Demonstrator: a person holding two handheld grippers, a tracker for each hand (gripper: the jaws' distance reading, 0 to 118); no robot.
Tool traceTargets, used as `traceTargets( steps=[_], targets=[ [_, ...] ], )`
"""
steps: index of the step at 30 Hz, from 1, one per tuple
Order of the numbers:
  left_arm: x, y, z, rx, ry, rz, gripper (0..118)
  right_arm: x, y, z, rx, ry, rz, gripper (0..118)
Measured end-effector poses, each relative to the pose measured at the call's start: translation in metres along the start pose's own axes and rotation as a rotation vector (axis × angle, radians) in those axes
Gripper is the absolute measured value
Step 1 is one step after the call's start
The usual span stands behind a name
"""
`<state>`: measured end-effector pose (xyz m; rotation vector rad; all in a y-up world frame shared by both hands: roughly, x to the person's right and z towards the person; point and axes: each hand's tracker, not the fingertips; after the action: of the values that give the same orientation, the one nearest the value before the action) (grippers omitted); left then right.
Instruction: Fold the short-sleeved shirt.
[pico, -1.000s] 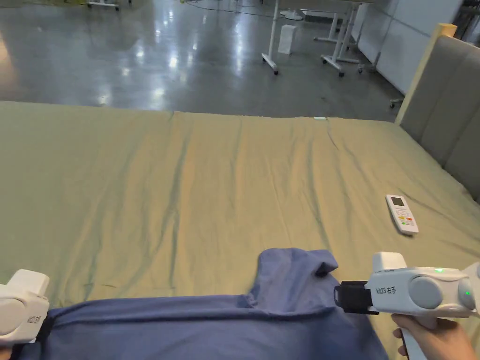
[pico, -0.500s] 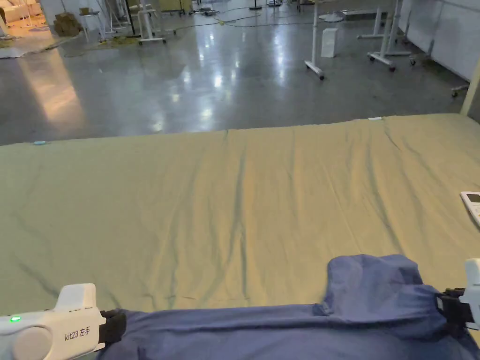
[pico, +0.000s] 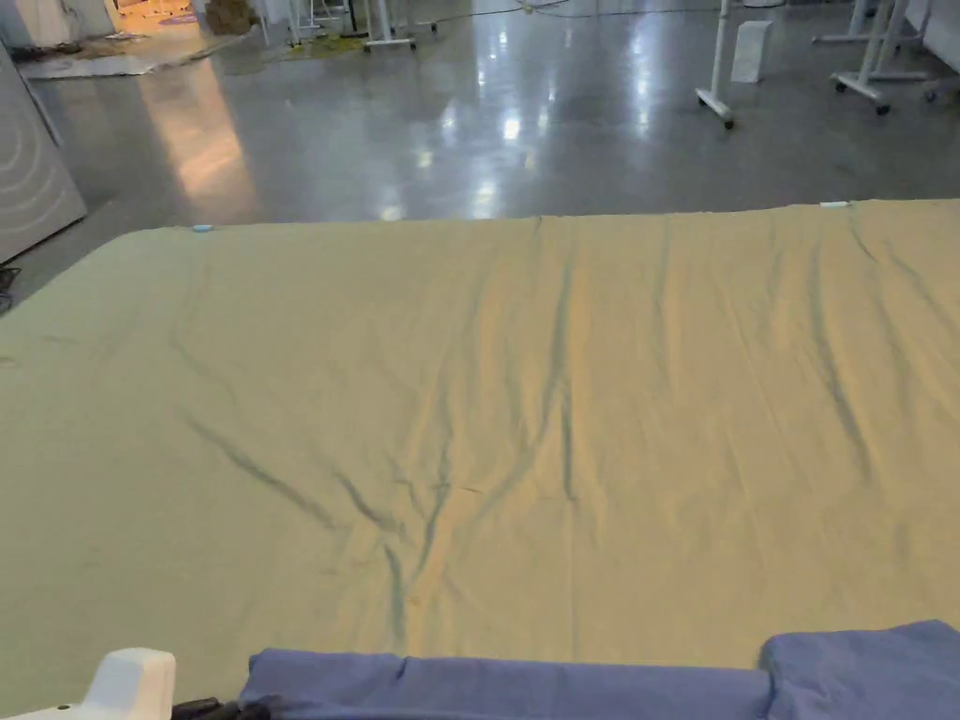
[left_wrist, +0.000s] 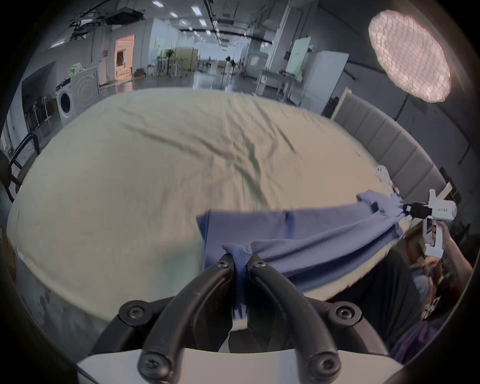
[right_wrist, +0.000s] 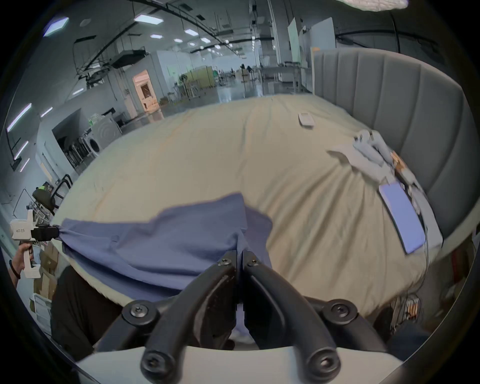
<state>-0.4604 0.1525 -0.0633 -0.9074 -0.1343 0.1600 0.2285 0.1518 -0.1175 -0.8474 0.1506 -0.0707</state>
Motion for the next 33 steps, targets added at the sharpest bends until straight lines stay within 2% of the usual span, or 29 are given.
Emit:
traceTargets(
  steps=[3,6,7,8,9,10,11,14,17,22,27,29,30,31,33],
  targets=[
    [0.000,-0.015,-0.020,-0.018,0.011,0.032,9,-0.015,-0.017,-0.010,-0.030,-0.024,0.019,3],
    [0.007,-0.022,-0.026,-0.014,0.014,0.082,10,-0.007,-0.029,-0.031,-0.041,-0.042,0.005,5],
    [0.007,-0.024,-0.027,-0.010,0.013,0.096,17,-0.006,-0.031,-0.034,-0.025,-0.044,-0.008,18],
    [0.008,-0.025,-0.024,0.007,0.019,0.092,32,-0.006,-0.031,-0.035,-0.021,-0.050,-0.007,36],
    [0.006,-0.025,-0.018,0.049,0.034,0.065,55,-0.007,-0.030,-0.034,-0.012,-0.078,0.012,52],
    [0.008,-0.025,-0.012,0.068,0.047,0.046,86,-0.007,-0.027,-0.029,-0.008,-0.110,0.037,67],
    [0.011,-0.023,-0.003,0.068,0.052,0.048,99,-0.007,-0.026,-0.022,0.003,-0.119,0.058,67],
    [0.017,-0.012,0.037,0.179,0.056,0.041,99,-0.019,-0.020,0.025,0.137,-0.112,0.085,67],
    [0.058,0.003,0.093,0.355,0.099,-0.033,99,-0.038,-0.015,0.077,0.298,-0.083,0.035,67],
    [0.120,0.014,0.144,0.568,0.175,-0.110,98,-0.087,-0.011,0.138,0.508,-0.025,0.046,67],
    [0.175,0.004,0.164,0.706,0.320,-0.209,97,-0.138,-0.010,0.159,0.572,-0.036,0.165,67],
    [0.183,-0.001,0.166,0.710,0.283,-0.217,96,-0.152,-0.012,0.162,0.577,-0.021,0.198,67],
    [0.187,-0.002,0.170,0.715,0.241,-0.231,93,-0.154,-0.012,0.160,0.581,-0.013,0.218,67],
    [0.189,-0.004,0.173,0.723,0.216,-0.234,83,-0.159,-0.013,0.161,0.581,-0.004,0.236,67],
    [0.195,-0.010,0.177,0.773,0.230,-0.221,71,-0.168,-0.013,0.162,0.584,0.011,0.265,65]
  ],
)
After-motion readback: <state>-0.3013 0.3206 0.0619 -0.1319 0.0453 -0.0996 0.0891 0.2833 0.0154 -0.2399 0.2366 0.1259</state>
